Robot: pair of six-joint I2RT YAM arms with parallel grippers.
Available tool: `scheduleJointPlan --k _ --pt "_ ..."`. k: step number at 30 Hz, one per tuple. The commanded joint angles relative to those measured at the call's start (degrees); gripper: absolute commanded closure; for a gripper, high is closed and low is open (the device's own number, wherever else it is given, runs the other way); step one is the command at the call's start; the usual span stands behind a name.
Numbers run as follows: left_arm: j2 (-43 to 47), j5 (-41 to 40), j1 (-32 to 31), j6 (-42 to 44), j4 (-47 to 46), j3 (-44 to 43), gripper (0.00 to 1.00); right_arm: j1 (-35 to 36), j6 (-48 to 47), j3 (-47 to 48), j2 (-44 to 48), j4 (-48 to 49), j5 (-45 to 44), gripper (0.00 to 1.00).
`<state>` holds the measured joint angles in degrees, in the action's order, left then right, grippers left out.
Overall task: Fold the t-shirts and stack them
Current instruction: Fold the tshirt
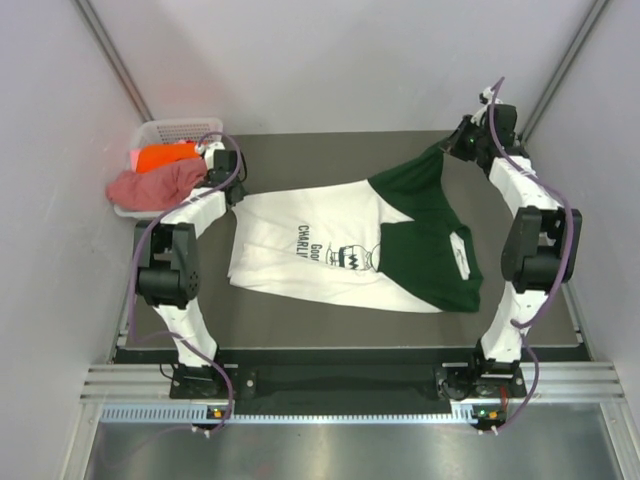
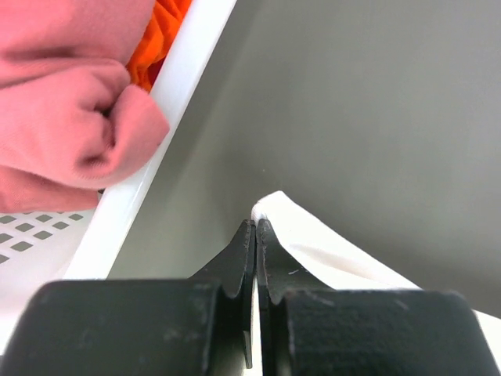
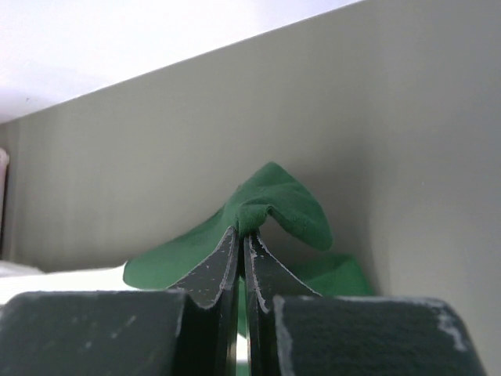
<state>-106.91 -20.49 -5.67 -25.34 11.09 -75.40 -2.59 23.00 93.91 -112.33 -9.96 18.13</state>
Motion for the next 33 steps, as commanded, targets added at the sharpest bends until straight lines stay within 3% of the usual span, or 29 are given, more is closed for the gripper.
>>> scheduleJointPlan --k 1,10,18,33 --pt "4.17 -1.92 0.49 1.35 -6.08 2.18 1.00 -0.57 -2.17 -3.46 8.60 1.95 0.77 1.00" --pt "4.79 4.14 0.05 2.49 -10.65 5.52 1.00 0.04 -4.90 -14.45 19.85 -0.50 -4.85 1.00" --pt "6.10 1.68 -1.18 2.49 -10.13 6.57 1.00 0.83 -6.30 -23.50 28.04 -1.03 -11.09 1.00" --pt "15.33 0.98 -2.24 1.79 -14.43 17.73 1.00 6.27 -6.66 -37.47 44.29 -1.56 -24.98 1.00"
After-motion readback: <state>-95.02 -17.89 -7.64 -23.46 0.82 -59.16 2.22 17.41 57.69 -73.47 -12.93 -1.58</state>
